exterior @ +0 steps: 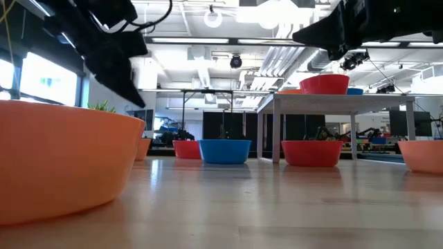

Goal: Pick & Place Mini bowls
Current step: Stack the orange bowl on top of the orange bowl on the shelf

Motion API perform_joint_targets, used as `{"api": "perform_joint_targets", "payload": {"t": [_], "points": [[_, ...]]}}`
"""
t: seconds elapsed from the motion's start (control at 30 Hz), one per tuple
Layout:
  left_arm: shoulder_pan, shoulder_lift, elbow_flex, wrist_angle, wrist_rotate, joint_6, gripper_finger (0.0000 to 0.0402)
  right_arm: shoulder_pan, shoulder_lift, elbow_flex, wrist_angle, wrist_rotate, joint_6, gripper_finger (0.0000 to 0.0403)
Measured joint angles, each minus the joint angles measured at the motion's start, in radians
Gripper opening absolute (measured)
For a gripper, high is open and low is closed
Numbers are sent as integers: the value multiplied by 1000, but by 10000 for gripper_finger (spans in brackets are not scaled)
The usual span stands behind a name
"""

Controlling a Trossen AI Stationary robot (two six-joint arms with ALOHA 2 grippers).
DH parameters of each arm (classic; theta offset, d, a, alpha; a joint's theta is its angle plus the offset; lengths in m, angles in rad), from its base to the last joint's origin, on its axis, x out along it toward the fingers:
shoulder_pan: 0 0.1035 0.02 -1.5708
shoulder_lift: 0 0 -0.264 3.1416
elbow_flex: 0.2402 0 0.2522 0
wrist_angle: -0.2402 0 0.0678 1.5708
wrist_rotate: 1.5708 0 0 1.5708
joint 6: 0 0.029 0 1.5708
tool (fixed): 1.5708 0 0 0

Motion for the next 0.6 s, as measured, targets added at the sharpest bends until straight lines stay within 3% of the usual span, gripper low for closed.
{"api": "perform_joint_targets", "payload": {"t": [0.17, 0.37, 0.6], "points": [[0, 0, 0, -39, -76, -6, 51, 0, 0, 0, 18, 9, 1, 0], [0, 4, 0, -76, -113, -94, 113, 0, 0, 0, 65, 2, -40, 0], [1, 115, -1, -59, -135, -130, 147, 0, 0, 0, 76, -17, -76, 0]]}}
